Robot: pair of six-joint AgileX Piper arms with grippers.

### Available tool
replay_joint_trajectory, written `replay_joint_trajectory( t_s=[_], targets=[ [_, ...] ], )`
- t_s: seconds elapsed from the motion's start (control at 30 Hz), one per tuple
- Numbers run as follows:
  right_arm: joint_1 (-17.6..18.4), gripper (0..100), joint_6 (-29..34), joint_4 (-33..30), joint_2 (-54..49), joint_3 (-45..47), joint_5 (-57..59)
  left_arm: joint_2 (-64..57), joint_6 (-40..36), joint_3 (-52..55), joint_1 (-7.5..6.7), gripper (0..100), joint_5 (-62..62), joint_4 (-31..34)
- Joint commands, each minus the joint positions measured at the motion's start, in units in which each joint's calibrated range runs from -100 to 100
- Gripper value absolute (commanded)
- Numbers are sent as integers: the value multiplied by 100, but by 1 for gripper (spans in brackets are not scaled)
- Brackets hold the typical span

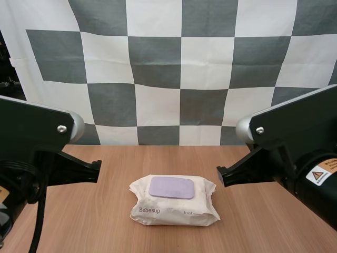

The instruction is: Open the wet wipes lid

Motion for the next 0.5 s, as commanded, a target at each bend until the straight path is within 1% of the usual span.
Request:
replay_joint_trajectory(
  t_s=[0.0, 0.2, 0.37, 0.43, 0.47],
  targets=[
    [-3, 0, -575, 2, 204, -1, 20, 386, 366, -1, 0, 0, -204, 63],
    [-3, 0, -575, -186, 1018, -1, 77, 1641, 460, -1, -12, 0, -346, 61],
    [-3, 0, -665, -224, 1452, -5, 77, 2543, 405, -1, -12, 0, -326, -163],
    [-3, 0, -684, -224, 1543, -48, 77, 2868, 405, -1, -12, 3, -271, -201],
    [-3, 0, -684, -224, 1600, -82, 77, 3049, 405, -1, -12, 7, -192, -201]
  ],
)
